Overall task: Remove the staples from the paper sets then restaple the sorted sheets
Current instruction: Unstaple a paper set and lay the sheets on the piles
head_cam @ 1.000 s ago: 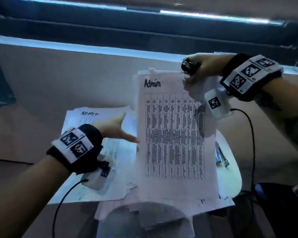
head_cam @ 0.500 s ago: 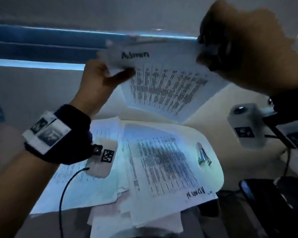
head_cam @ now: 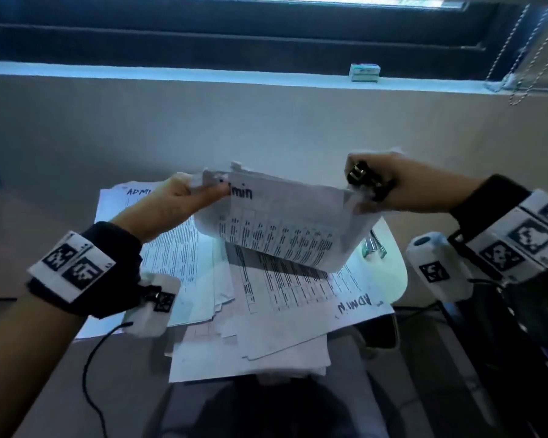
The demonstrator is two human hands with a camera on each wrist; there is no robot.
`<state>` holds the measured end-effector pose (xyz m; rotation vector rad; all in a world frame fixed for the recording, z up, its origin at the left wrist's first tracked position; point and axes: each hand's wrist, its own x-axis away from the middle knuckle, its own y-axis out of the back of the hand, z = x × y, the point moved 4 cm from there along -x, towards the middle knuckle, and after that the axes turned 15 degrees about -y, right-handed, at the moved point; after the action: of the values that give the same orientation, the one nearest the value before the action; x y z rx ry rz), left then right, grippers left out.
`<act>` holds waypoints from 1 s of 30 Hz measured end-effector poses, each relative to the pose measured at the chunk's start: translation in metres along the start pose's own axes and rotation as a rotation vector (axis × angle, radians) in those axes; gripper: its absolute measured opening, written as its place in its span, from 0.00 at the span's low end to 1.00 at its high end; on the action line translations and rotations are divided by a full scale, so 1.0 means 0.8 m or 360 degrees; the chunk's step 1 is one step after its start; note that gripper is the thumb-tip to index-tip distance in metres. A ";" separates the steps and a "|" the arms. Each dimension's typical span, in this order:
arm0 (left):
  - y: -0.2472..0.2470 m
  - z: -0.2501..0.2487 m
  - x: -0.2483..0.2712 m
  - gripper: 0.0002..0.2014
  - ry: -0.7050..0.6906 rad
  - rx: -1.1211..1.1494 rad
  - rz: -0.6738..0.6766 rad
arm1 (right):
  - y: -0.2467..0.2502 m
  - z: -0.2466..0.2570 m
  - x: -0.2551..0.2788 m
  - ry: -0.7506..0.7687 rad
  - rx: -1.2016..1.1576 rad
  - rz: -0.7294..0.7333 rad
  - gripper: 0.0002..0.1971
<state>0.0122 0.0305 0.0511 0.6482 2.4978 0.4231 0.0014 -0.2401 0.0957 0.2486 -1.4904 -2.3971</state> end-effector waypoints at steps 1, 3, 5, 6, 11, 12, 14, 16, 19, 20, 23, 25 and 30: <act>0.005 0.007 0.000 0.23 0.0064 0.0060 0.0006 | 0.004 -0.007 -0.004 -0.0037 -0.0055 -0.0007 0.22; 0.007 0.015 0.000 0.31 0.0160 0.0172 0.0001 | 0.008 -0.014 -0.013 -0.0086 -0.0184 -0.0030 0.21; 0.009 0.009 -0.006 0.36 0.0096 0.0115 -0.0134 | 0.001 -0.019 -0.023 -0.0132 -0.0208 -0.0029 0.19; 0.010 0.001 -0.011 0.40 0.0036 -0.0071 -0.0210 | -0.006 -0.021 -0.028 -0.0159 -0.0187 -0.0022 0.20; -0.049 -0.045 -0.052 0.37 -0.0187 -0.1476 0.0267 | -0.027 -0.018 -0.042 -0.0158 -0.0152 -0.0033 0.21; -0.063 -0.043 -0.060 0.28 -0.0141 -0.1498 0.0355 | -0.030 -0.016 -0.042 -0.0167 -0.0120 -0.0029 0.19; -0.080 -0.035 -0.068 0.11 -0.0021 -0.1248 0.0353 | -0.034 -0.012 -0.040 -0.0202 -0.0049 -0.0067 0.16; -0.085 -0.024 -0.068 0.04 0.0045 -0.1016 0.0267 | -0.031 -0.006 -0.032 -0.0200 -0.0018 -0.0263 0.14; -0.085 -0.005 -0.052 0.06 0.0222 -0.0698 0.0214 | -0.027 0.003 0.002 -0.0329 -0.0058 -0.0746 0.19; -0.086 0.003 -0.045 0.07 0.0306 -0.0585 0.0230 | -0.036 0.005 0.017 -0.0421 -0.0157 -0.0806 0.21; -0.091 0.015 -0.025 0.08 0.0471 -0.0224 0.0222 | -0.098 0.017 0.056 -0.0713 -0.0712 -0.0475 0.27; -0.096 0.017 -0.016 0.09 0.0547 0.0040 0.0142 | -0.141 0.024 0.067 -0.0803 -0.1128 -0.0143 0.26; -0.110 0.021 0.001 0.15 0.0627 0.0317 0.0110 | -0.174 0.031 0.067 -0.0949 -0.1193 -0.0140 0.17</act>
<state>-0.0111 -0.0395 0.0010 0.7947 2.9254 0.3572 -0.0798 -0.1808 -0.0173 -0.6231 -0.6340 -3.0488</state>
